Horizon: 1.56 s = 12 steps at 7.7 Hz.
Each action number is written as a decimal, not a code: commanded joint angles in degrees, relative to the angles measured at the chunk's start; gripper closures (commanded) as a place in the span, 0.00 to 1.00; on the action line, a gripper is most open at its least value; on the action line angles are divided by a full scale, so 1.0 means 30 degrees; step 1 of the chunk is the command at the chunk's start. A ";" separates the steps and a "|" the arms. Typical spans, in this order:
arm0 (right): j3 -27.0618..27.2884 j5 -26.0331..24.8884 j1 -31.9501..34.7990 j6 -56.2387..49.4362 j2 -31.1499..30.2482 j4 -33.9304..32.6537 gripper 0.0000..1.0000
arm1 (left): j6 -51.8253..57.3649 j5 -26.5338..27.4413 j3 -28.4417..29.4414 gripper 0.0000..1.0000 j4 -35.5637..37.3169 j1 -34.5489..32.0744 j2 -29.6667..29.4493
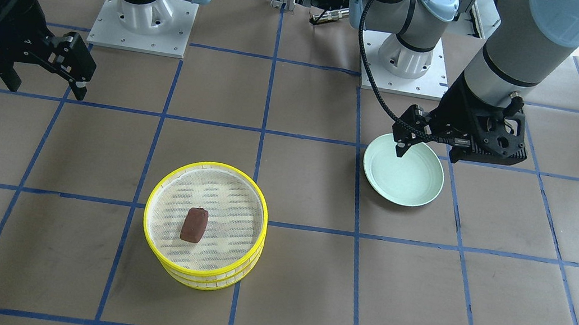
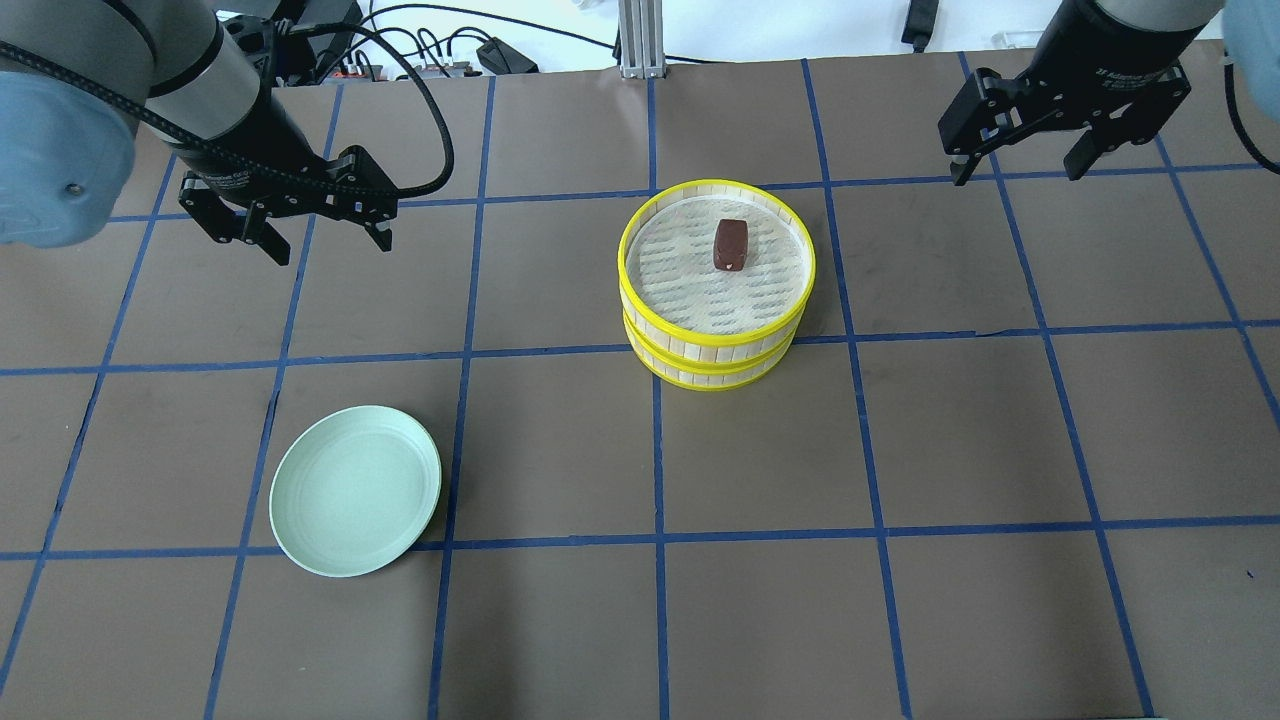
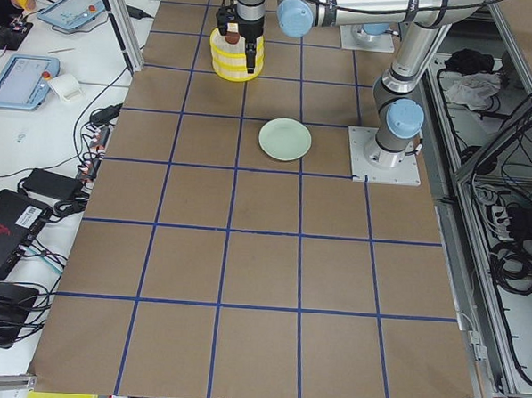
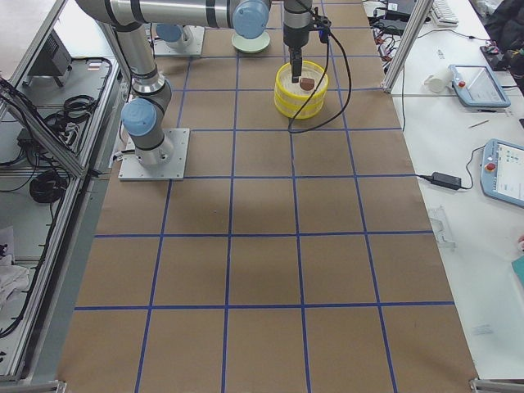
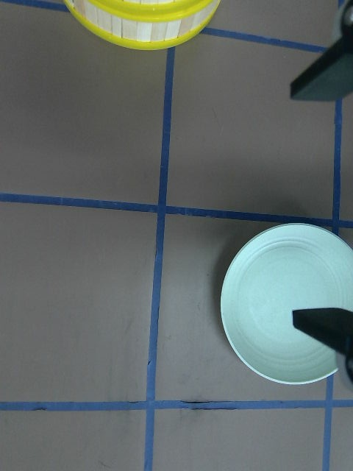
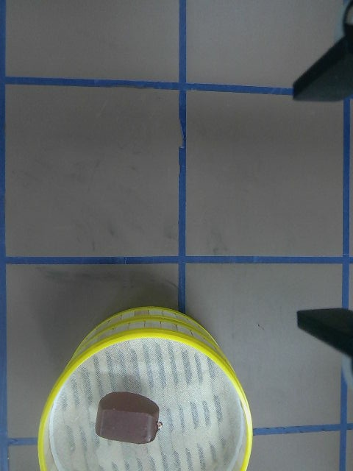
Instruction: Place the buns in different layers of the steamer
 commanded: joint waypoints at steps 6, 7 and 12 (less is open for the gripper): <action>0.0094 0.0014 -0.0001 -0.0087 -0.0008 -0.0072 0.00 | -0.0097 0.0125 -0.0417 0.00 -0.0094 0.0025 -0.0059; 0.0094 0.0014 -0.0001 -0.0116 -0.0008 -0.0102 0.00 | -0.0097 0.0154 -0.0417 0.00 -0.0065 0.0025 -0.0030; 0.0094 -0.0015 -0.0001 -0.0174 -0.0037 -0.0161 0.00 | -0.0068 0.0039 -0.0447 0.00 -0.0152 -0.0004 -0.0002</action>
